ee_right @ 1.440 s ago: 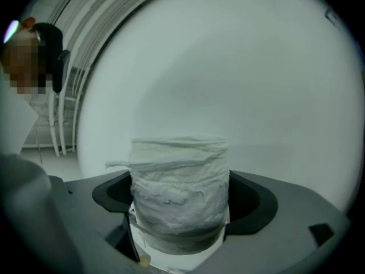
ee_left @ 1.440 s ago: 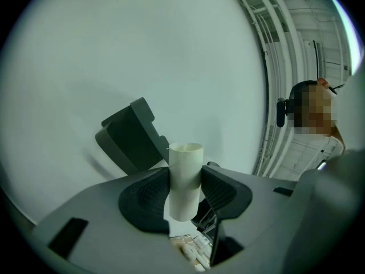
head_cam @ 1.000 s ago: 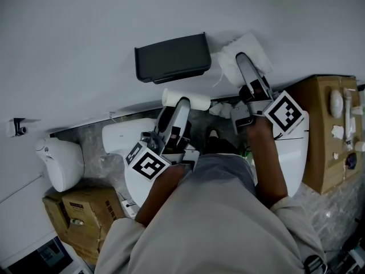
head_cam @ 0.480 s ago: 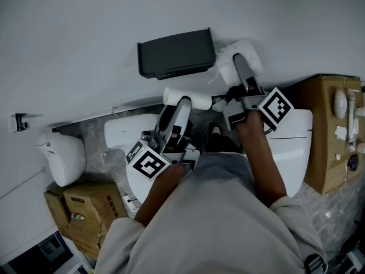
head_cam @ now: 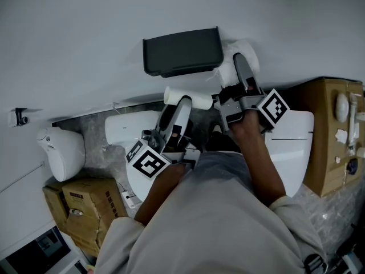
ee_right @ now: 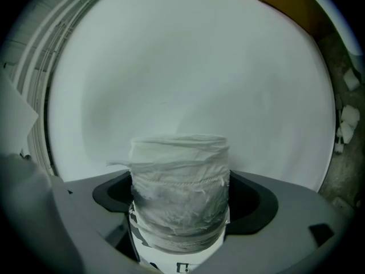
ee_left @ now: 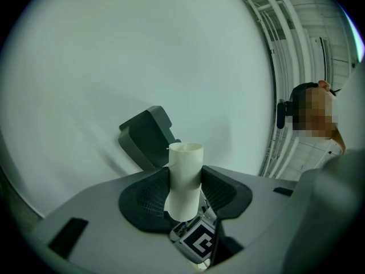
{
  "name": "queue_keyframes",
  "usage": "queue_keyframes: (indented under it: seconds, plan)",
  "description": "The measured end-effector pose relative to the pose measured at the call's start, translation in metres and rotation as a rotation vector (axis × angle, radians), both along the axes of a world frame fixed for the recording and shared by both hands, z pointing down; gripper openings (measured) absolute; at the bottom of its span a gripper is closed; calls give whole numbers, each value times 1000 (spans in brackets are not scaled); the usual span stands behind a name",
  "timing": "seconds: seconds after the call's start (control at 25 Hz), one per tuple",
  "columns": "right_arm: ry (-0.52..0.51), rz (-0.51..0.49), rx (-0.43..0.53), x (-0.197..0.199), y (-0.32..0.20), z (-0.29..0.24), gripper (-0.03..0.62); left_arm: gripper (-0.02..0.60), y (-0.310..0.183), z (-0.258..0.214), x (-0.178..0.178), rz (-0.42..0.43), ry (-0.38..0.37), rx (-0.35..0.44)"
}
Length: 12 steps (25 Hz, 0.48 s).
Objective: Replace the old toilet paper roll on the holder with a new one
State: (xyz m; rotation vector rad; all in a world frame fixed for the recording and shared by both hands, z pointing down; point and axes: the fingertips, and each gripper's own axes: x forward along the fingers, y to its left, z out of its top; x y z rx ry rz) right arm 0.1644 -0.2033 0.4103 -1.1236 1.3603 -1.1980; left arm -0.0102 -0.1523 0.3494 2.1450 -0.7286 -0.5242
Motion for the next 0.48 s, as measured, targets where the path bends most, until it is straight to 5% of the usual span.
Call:
queue_keyframes:
  seconds: [0.48]
  plan:
    - [-22, -59, 49, -26, 6, -3, 476, 170, -1, 3, 0, -4, 10, -13]
